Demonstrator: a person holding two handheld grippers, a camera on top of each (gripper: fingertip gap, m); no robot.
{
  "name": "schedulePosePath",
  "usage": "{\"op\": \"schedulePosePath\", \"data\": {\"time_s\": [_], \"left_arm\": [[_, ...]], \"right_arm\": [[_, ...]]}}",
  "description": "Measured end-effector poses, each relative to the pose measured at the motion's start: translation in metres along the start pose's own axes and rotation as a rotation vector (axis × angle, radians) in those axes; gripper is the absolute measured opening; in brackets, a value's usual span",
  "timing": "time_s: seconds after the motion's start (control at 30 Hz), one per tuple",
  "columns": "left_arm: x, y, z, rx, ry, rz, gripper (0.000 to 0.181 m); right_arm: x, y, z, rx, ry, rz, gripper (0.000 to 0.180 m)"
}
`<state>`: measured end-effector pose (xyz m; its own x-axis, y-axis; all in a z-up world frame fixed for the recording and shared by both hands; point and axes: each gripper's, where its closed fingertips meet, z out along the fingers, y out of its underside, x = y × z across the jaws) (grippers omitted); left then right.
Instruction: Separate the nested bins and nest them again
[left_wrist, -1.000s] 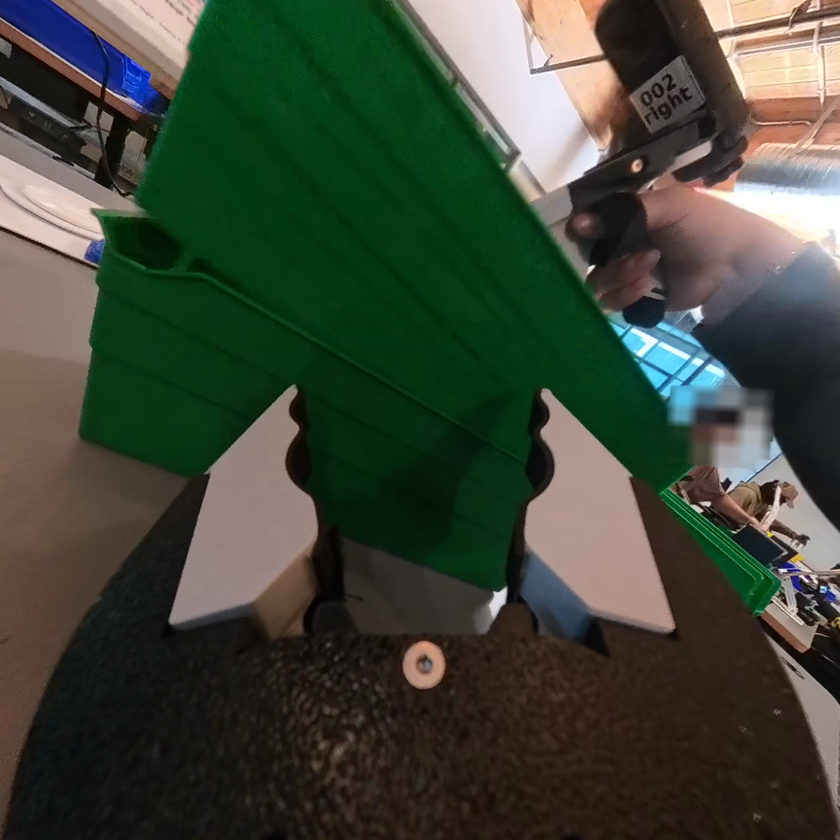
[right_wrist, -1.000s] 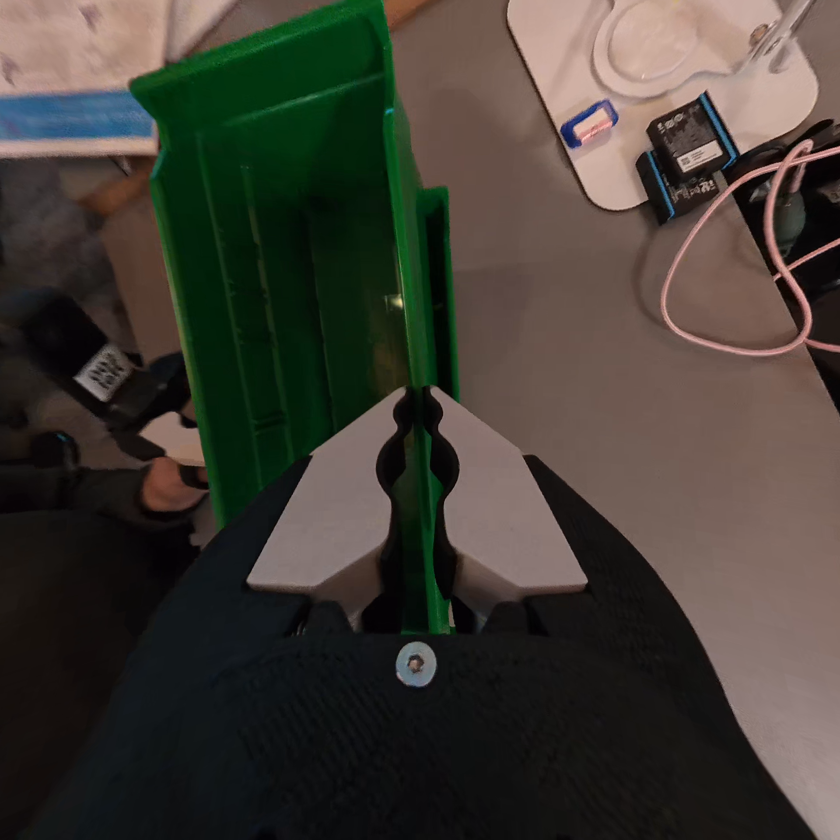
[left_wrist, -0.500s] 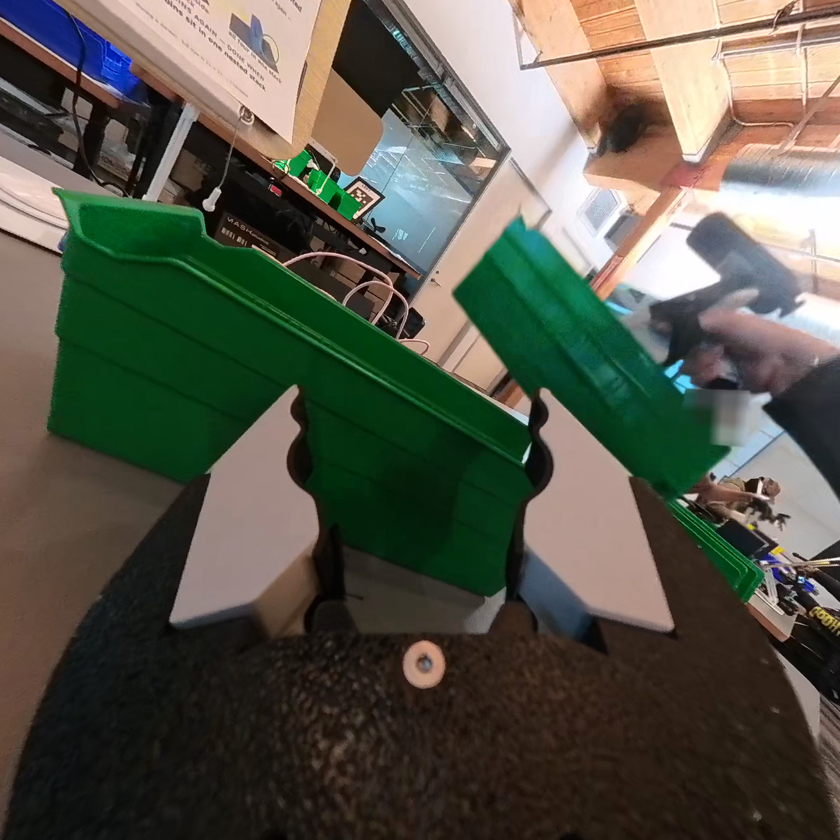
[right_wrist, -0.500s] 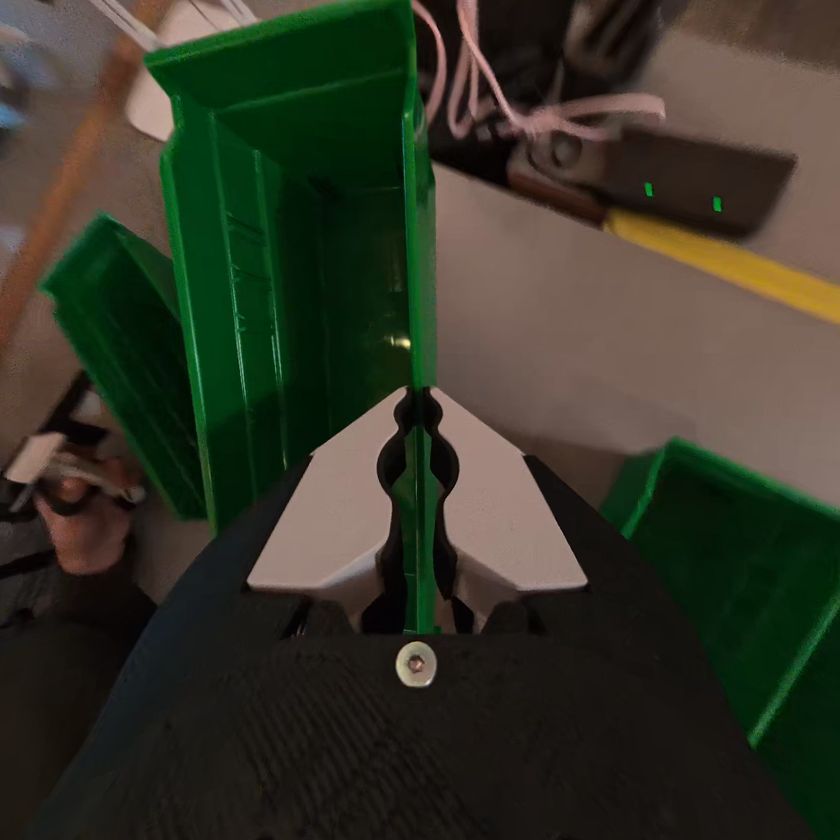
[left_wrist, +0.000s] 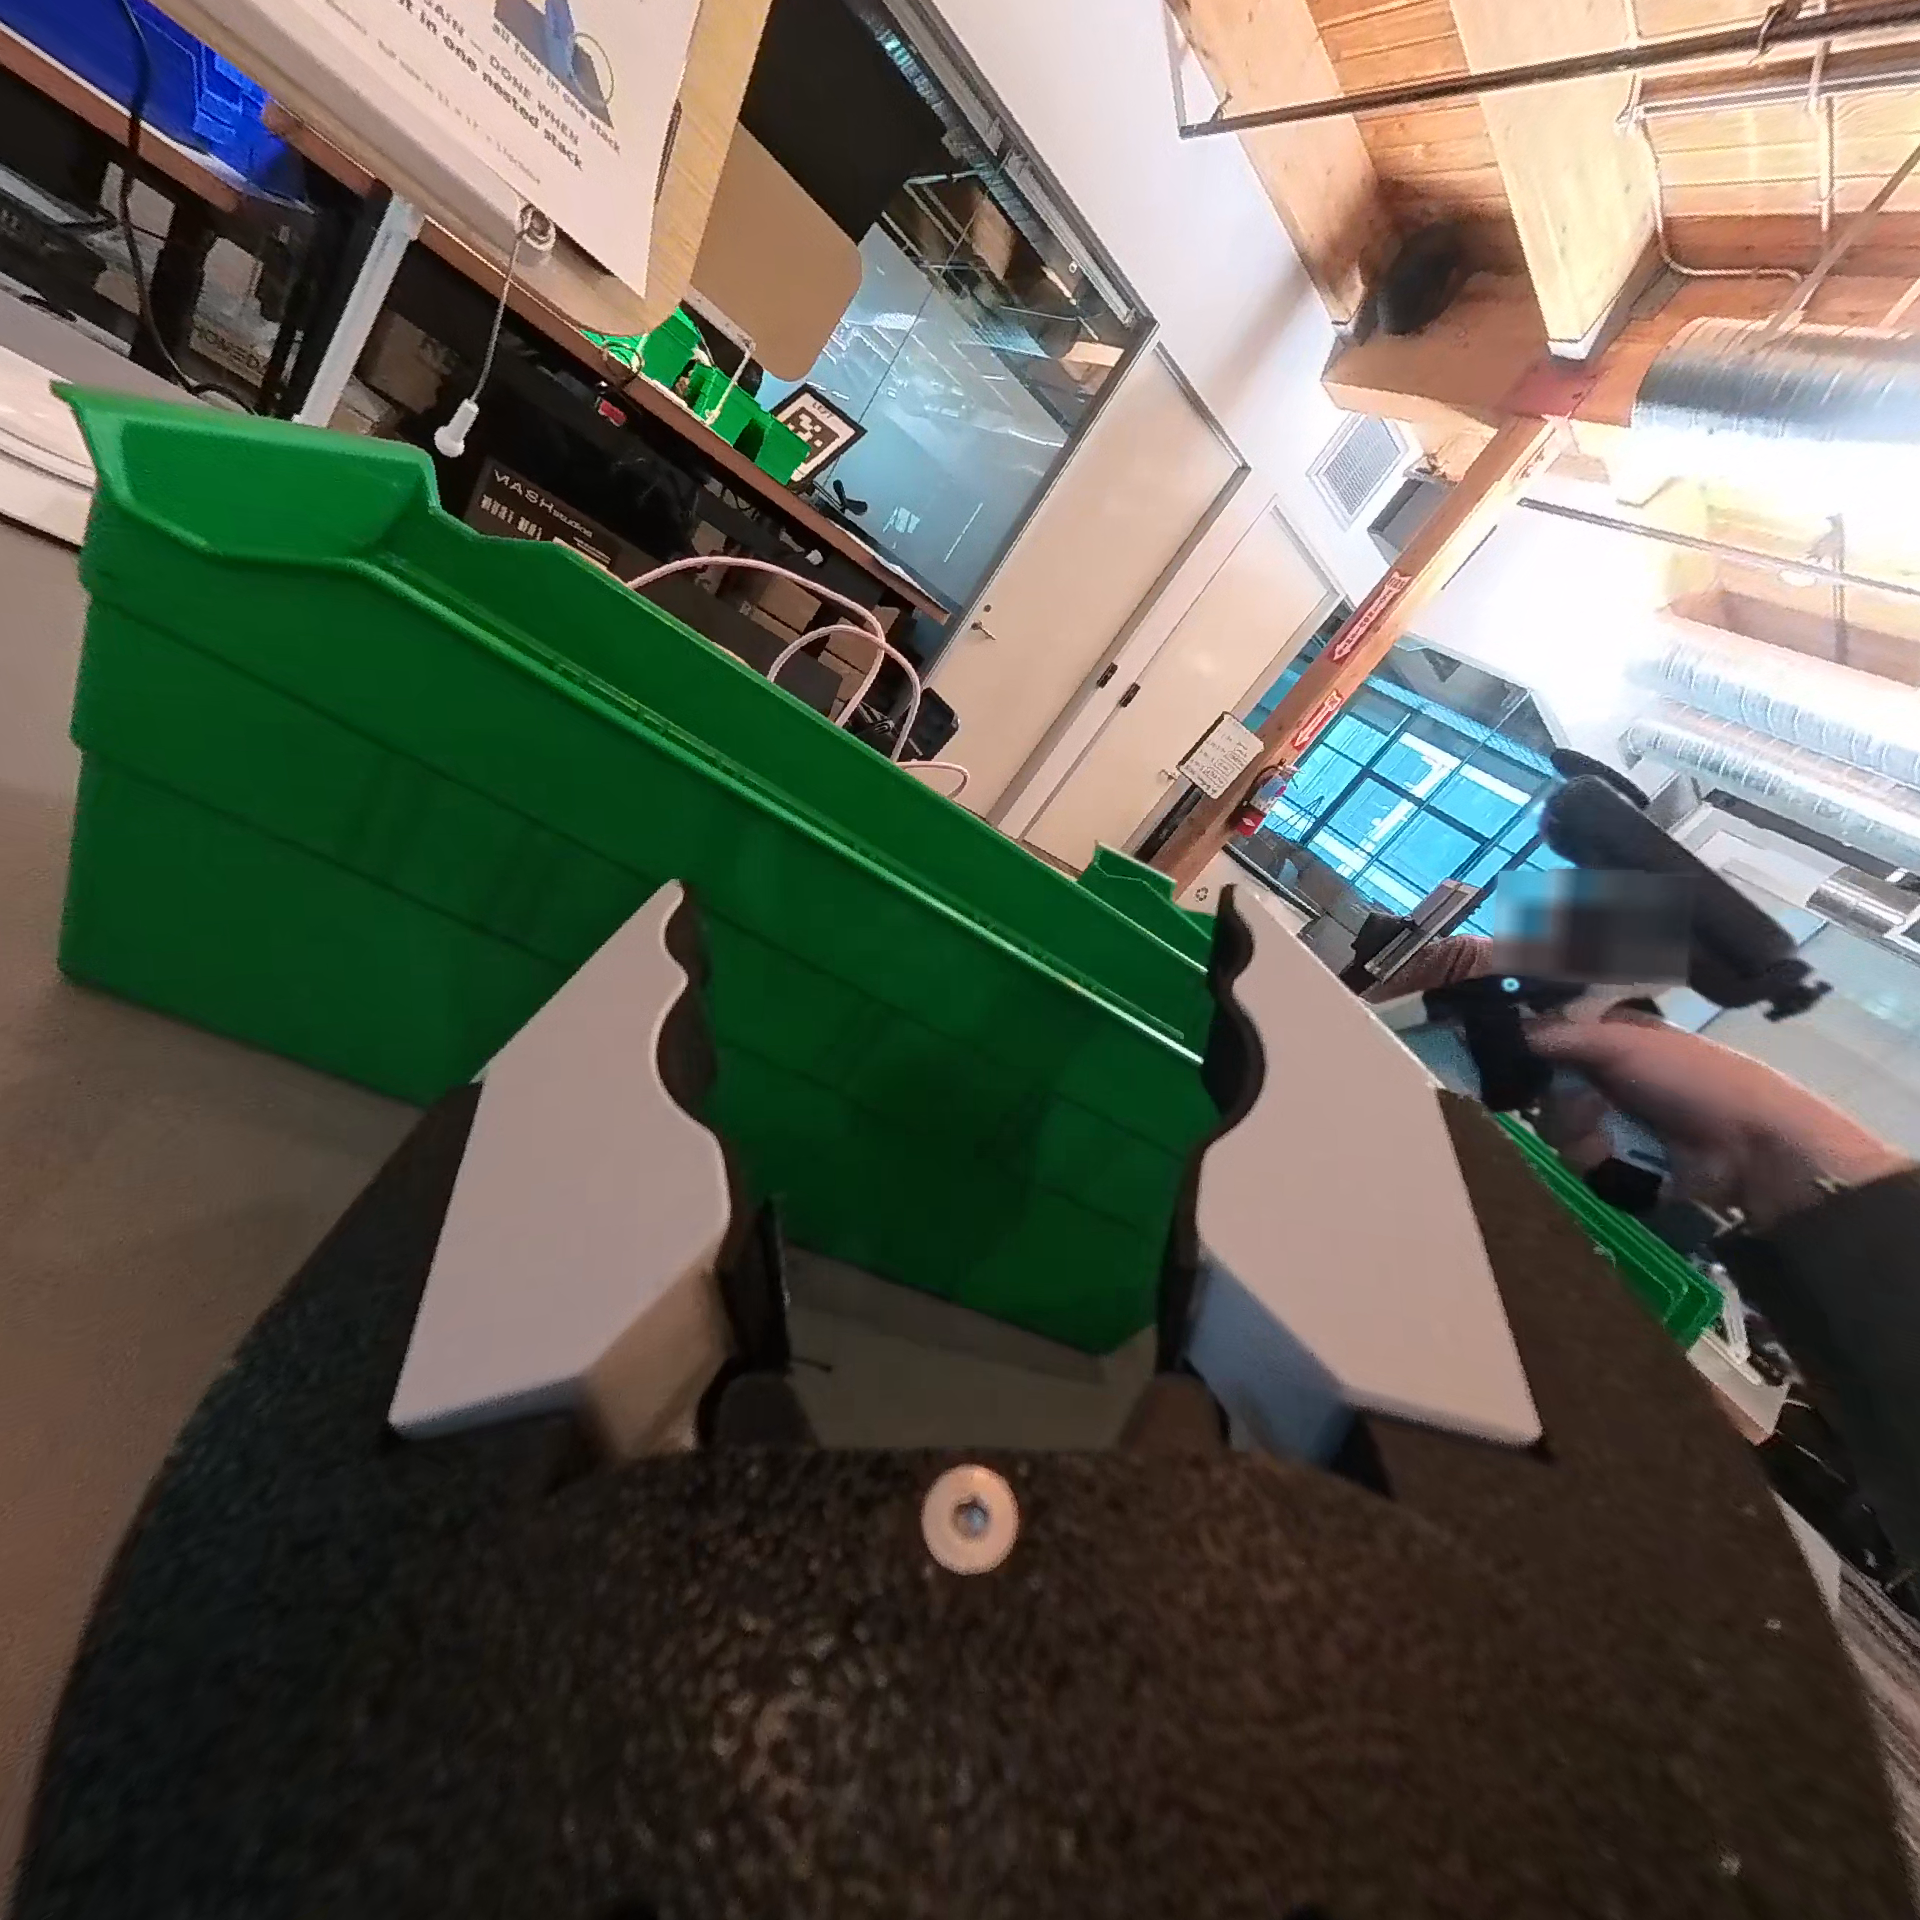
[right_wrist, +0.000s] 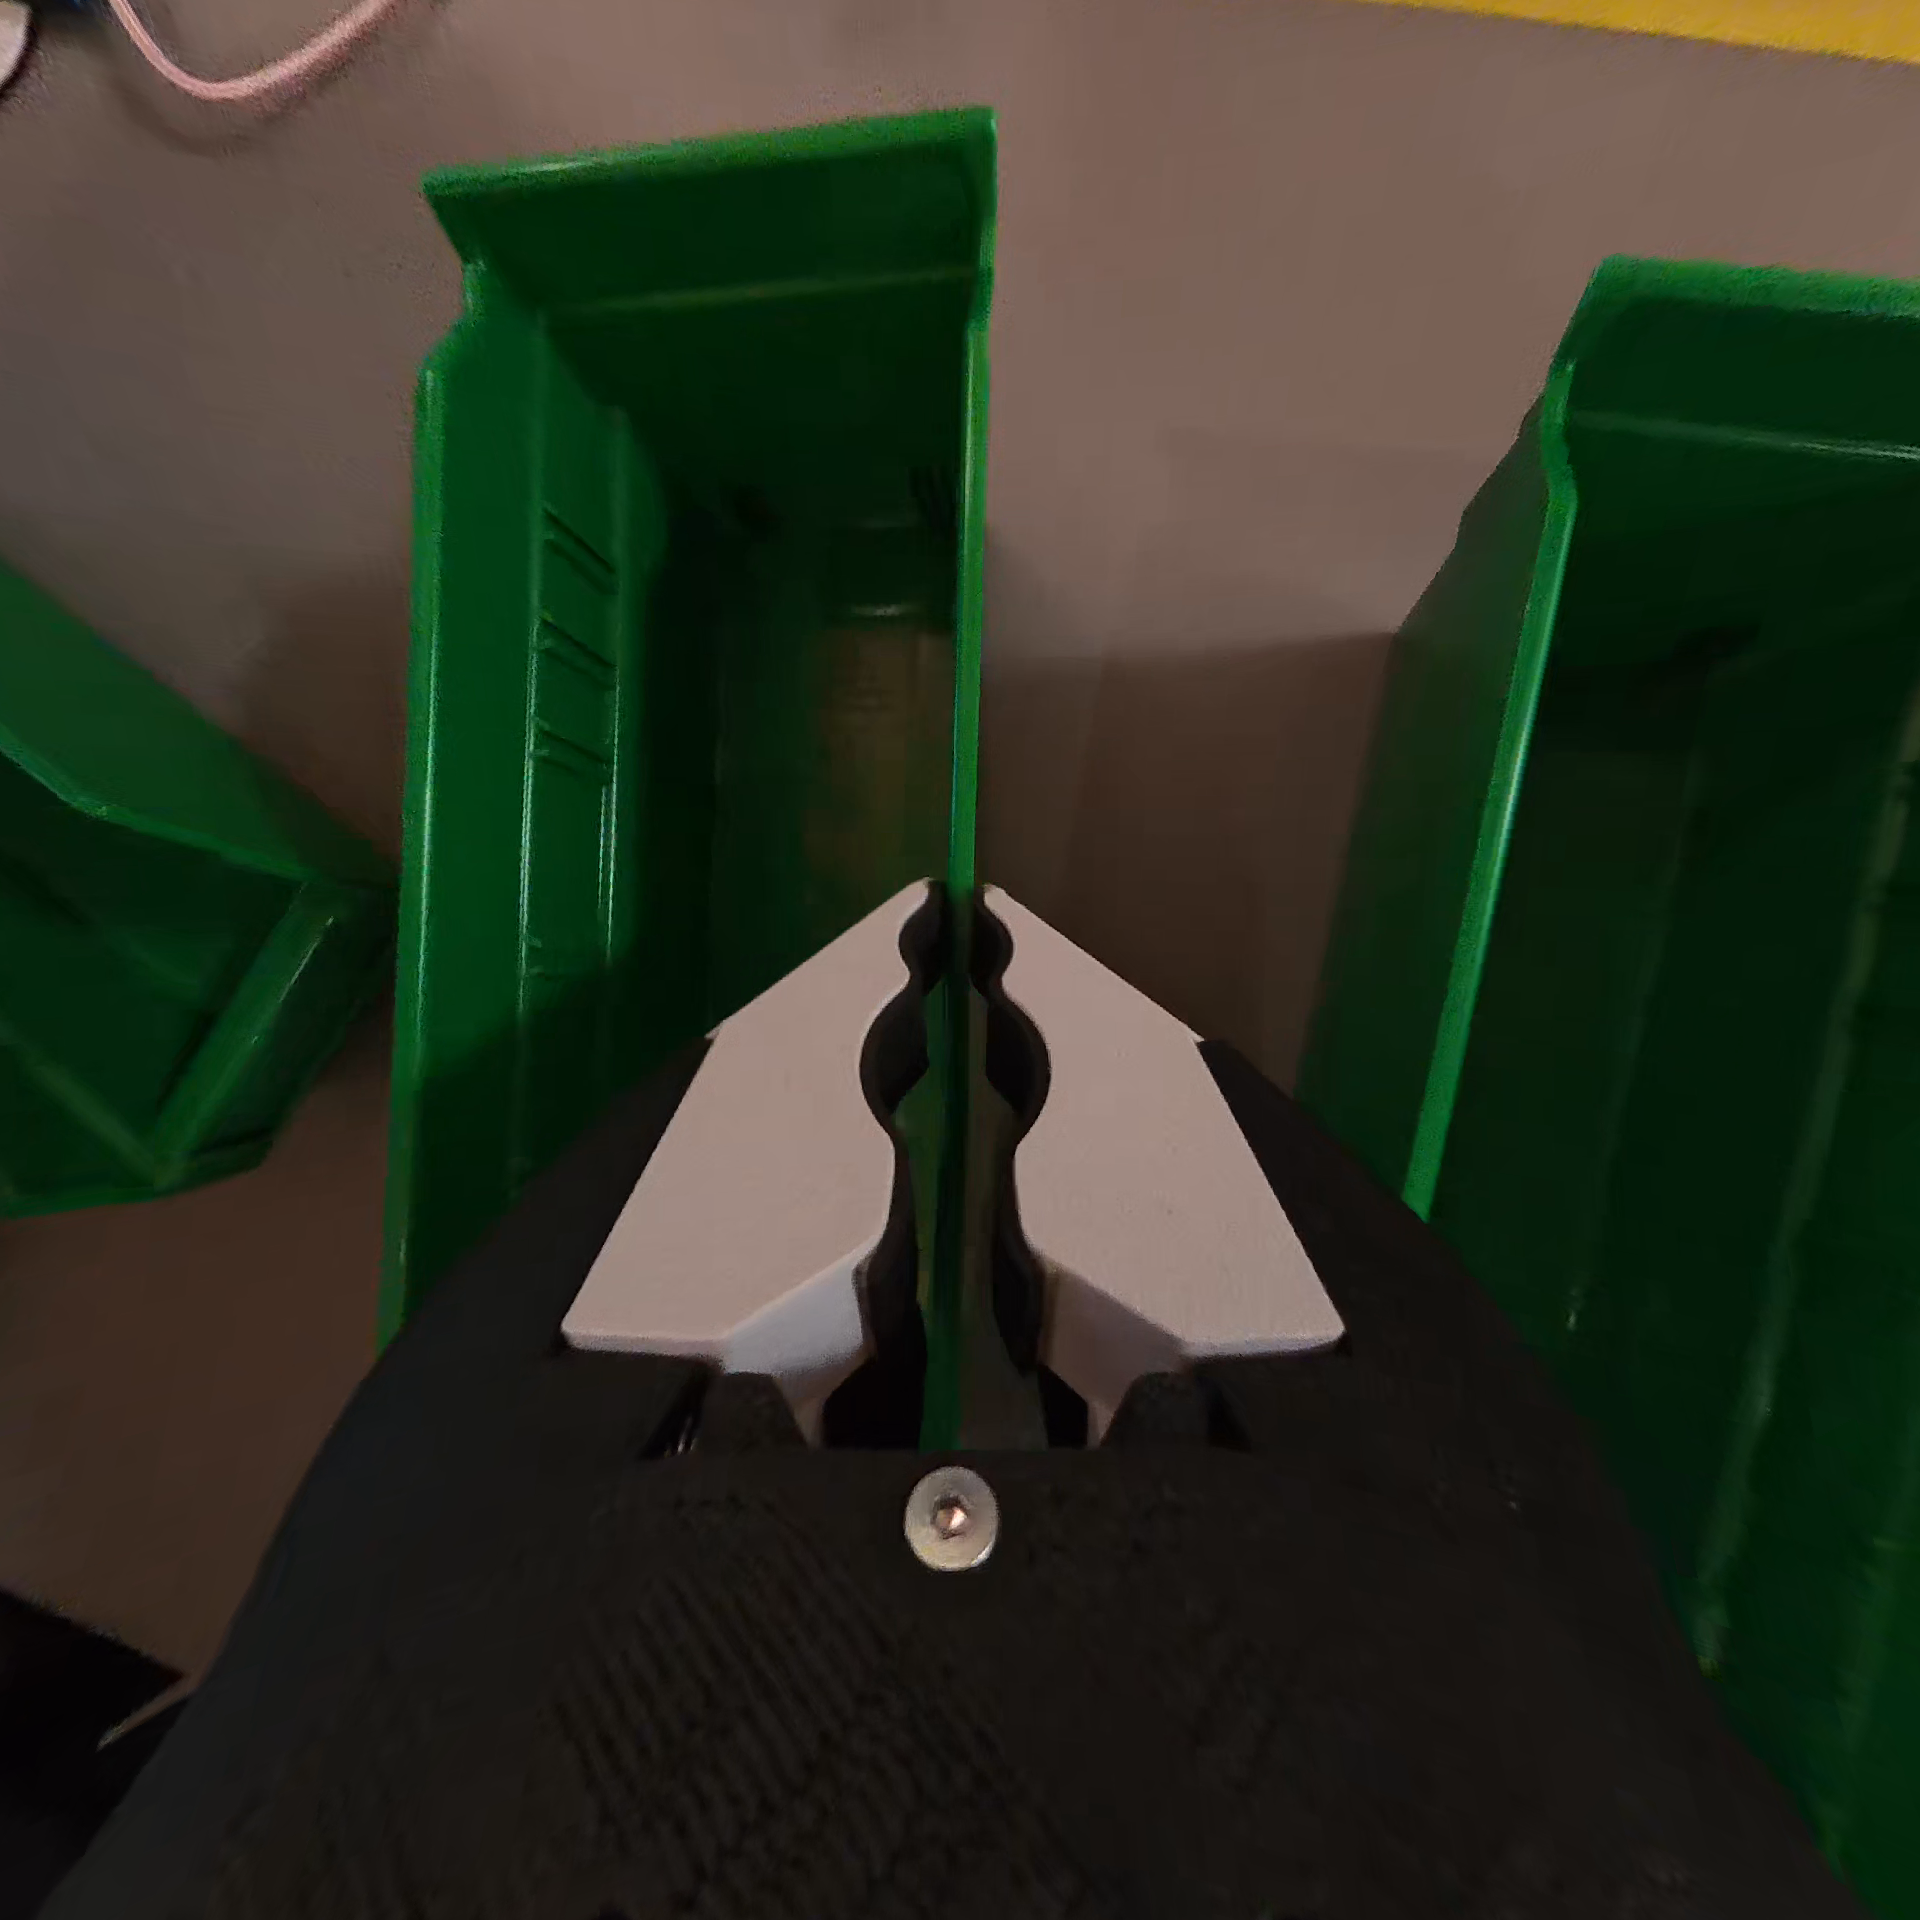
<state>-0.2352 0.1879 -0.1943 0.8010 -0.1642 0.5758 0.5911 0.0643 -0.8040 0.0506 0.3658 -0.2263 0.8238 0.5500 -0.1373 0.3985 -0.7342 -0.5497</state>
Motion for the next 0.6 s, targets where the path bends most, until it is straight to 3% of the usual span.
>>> {"op": "schedulePosePath", "data": {"time_s": [0.03,0.1,0.17,0.27,0.4,0.53,0.6], "left_arm": [[0.0,0.0,0.0,-0.001,0.001,0.0,0.095],[0.0,0.0,0.0,-0.002,0.002,0.001,0.095],[0.0,0.0,0.0,-0.003,0.002,0.001,0.095],[0.0,0.0,0.0,-0.004,0.002,0.001,0.095],[0.0,0.001,0.0,-0.005,-0.001,0.008,0.095],[0.002,0.002,0.001,-0.009,-0.001,0.015,0.095],[0.003,0.003,0.002,-0.012,-0.001,0.019,0.095]], "right_arm": [[-0.003,0.004,-0.001,0.012,0.009,-0.008,0.011],[-0.008,0.013,-0.008,0.035,0.048,-0.075,0.046],[-0.015,0.016,-0.024,0.12,0.102,-0.21,0.061],[-0.055,0.03,-0.055,0.29,0.025,-0.526,0.061],[-0.115,0.099,-0.077,0.338,-0.202,-1.011,0.063],[-0.106,0.13,-0.077,0.259,-0.24,-1.024,0.064],[-0.082,0.135,-0.06,0.185,-0.109,-1.063,0.055]]}}
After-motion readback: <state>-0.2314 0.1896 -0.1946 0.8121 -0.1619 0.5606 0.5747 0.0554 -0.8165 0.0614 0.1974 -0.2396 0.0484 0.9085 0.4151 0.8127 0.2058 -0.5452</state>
